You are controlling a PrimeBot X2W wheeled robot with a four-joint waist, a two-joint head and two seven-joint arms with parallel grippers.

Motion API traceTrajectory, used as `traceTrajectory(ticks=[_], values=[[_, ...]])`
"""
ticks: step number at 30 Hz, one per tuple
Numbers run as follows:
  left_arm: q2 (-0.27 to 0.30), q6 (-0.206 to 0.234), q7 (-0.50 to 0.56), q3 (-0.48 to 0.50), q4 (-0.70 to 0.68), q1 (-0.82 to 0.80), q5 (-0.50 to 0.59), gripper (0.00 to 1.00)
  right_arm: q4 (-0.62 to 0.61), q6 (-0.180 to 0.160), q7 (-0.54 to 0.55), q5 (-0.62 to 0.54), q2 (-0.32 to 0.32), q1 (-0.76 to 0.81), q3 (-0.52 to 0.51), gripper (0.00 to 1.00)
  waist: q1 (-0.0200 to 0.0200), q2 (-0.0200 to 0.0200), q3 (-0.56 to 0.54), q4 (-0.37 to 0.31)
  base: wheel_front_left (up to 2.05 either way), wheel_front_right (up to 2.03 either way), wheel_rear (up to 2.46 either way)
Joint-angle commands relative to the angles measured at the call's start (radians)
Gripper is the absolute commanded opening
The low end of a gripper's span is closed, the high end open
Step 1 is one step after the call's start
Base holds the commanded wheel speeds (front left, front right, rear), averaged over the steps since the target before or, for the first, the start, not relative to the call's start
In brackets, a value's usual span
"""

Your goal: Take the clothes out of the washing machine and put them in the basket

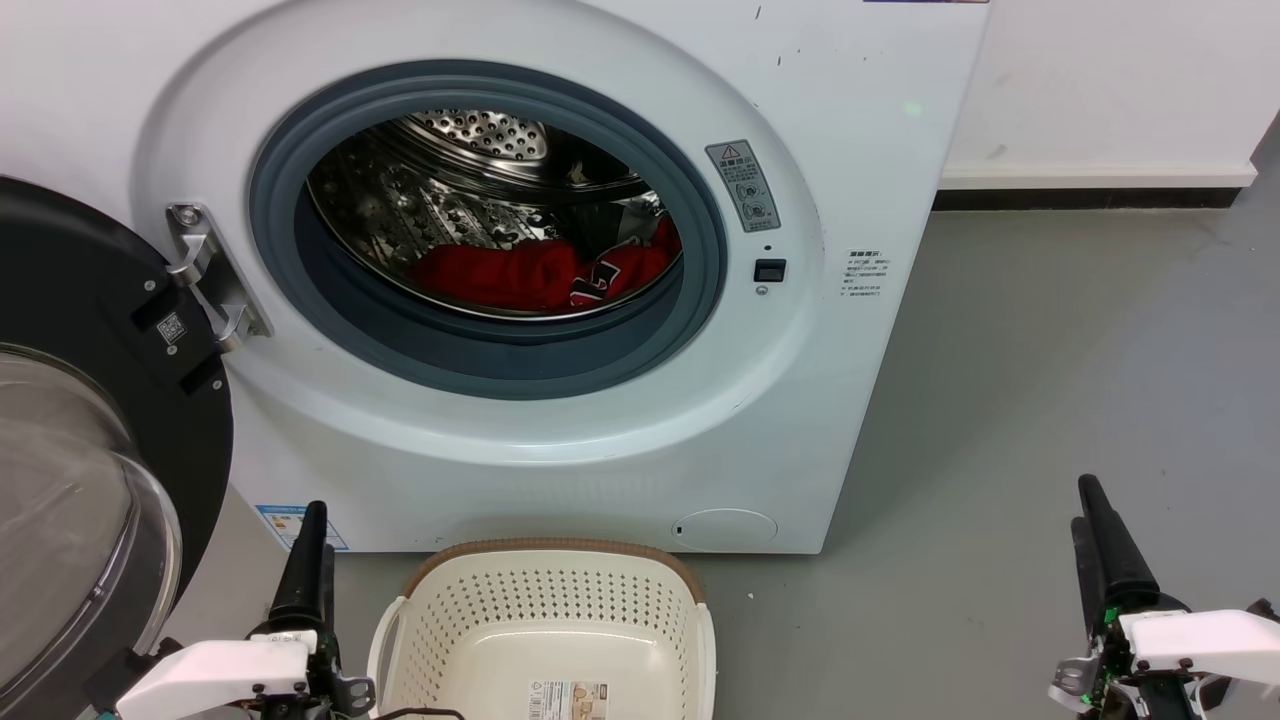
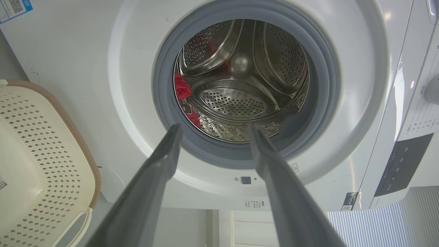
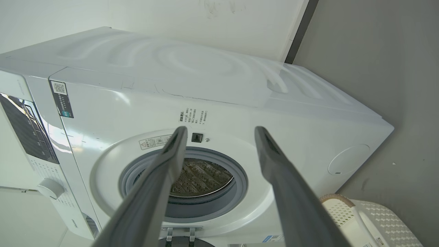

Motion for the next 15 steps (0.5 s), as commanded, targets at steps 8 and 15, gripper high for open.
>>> traceTrajectory(ticks=[8, 15], values=[[0.002, 0.003, -0.039, 0.057, -0.055, -0.017, 0.148, 1.0, -0.064, 0.0, -0.039, -0.22, -0.001, -0.021, -0.021, 1.0, 0.0, 0.0, 0.003, -0.005, 0.0, 0.0, 0.0], [0.002, 0.027, -0.065, 0.064, -0.132, -0.013, 0.288, 1.0, -0.139, 0.0, -0.066, -0.428, -0.002, -0.018, -0.005, 1.0, 0.0, 0.0, 0.006, -0.009, 0.0, 0.0, 0.0]])
